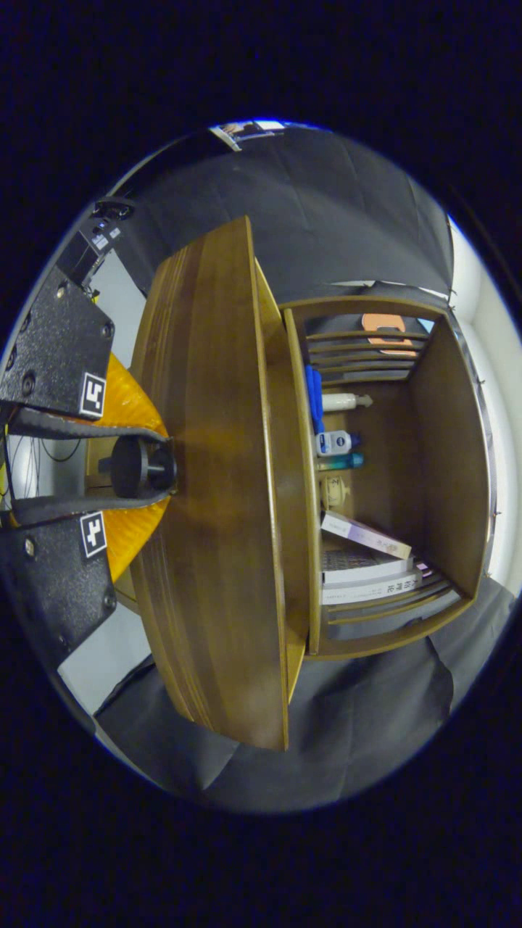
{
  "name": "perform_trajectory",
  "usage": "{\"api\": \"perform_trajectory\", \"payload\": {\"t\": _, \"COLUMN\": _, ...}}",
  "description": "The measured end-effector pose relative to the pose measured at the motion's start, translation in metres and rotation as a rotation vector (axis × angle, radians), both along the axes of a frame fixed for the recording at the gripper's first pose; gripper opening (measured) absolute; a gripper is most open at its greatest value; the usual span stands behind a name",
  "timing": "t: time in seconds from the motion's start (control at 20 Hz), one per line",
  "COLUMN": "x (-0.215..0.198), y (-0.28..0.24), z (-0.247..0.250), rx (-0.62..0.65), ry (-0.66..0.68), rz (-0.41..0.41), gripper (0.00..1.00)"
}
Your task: Pull open the drawer, take out the items inside it, and place them on the countertop above the cabinet.
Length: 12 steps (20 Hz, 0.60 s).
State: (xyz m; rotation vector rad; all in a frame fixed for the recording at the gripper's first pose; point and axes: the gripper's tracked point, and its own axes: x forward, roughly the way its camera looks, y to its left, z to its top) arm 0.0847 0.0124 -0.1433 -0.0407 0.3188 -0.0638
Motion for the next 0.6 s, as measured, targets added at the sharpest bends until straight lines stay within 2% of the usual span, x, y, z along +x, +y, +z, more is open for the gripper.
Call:
{"api": "perform_trajectory", "payload": {"t": 0.25, "x": -0.032, "y": 0.003, "z": -0.006, "rx": -0.007, "ry": 0.022, "rz": 0.028, "gripper": 0.34}}
{"api": "perform_trajectory", "payload": {"t": 0.55, "x": -0.036, "y": 0.007, "z": -0.008, "rx": -0.015, "ry": 0.066, "rz": 0.039, "gripper": 0.34}}
{"api": "perform_trajectory", "payload": {"t": 0.6, "x": -0.037, "y": 0.007, "z": -0.008, "rx": -0.02, "ry": 0.098, "rz": 0.049, "gripper": 0.38}}
